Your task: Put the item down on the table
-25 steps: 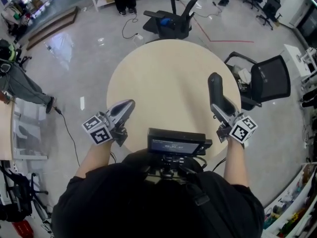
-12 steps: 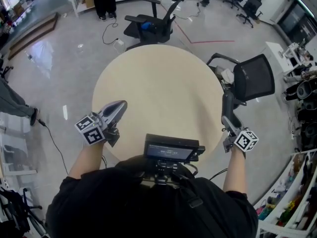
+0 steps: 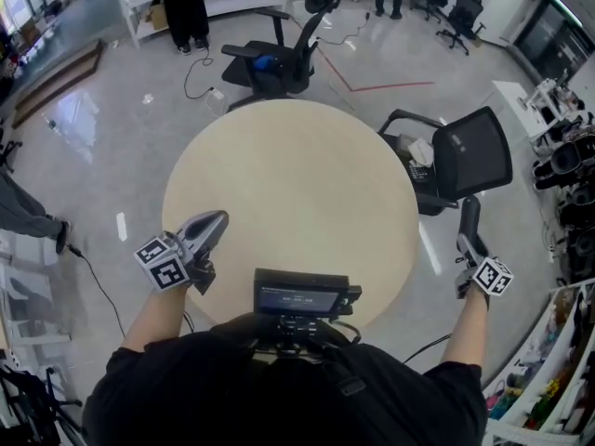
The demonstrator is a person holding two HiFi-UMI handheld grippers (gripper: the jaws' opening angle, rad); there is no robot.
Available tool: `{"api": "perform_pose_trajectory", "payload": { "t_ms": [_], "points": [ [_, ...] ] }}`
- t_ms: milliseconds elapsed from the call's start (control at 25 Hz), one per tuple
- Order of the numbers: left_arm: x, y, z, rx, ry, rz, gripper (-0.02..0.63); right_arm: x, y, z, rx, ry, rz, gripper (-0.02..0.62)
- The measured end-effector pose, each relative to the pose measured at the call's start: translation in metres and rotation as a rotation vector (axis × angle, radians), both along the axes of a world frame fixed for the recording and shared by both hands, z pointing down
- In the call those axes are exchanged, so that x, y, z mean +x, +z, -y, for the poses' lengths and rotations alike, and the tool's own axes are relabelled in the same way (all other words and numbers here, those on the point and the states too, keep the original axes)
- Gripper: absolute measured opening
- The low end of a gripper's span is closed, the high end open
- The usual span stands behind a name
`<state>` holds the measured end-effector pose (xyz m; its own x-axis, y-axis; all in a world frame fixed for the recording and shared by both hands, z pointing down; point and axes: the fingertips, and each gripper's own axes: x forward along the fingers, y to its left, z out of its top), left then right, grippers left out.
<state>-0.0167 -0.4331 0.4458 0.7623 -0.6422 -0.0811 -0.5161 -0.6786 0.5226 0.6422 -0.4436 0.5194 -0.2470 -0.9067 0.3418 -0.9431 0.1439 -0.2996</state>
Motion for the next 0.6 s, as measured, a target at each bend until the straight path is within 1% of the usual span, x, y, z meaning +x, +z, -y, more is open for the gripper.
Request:
{"api": "perform_pose_trajectory", "payload": {
  "t_ms": [120, 280, 400, 600],
  "points": [
    [0.010, 0.001, 0.005, -0.001, 0.012, 0.009, 0.002, 0.026, -0.014, 0.017, 0.012, 0.013, -0.040, 0.325],
    [0.016, 0.003, 0.017, -0.009, 0.020, 0.019, 0.002, 0.053, -0.038, 0.062, 0.035, 0.028, -0.063, 0.325],
    [0.016, 0.006, 0.025, -0.015, 0.018, 0.027, 0.002, 0.053, -0.056, 0.104, 0.053, -0.007, -0.107, 0.325],
    [0.011, 0.010, 0.041, -0.017, 0.007, 0.050, 0.002, 0.041, -0.074, 0.168, 0.034, -0.066, -0.195, 0.325]
  ]
}}
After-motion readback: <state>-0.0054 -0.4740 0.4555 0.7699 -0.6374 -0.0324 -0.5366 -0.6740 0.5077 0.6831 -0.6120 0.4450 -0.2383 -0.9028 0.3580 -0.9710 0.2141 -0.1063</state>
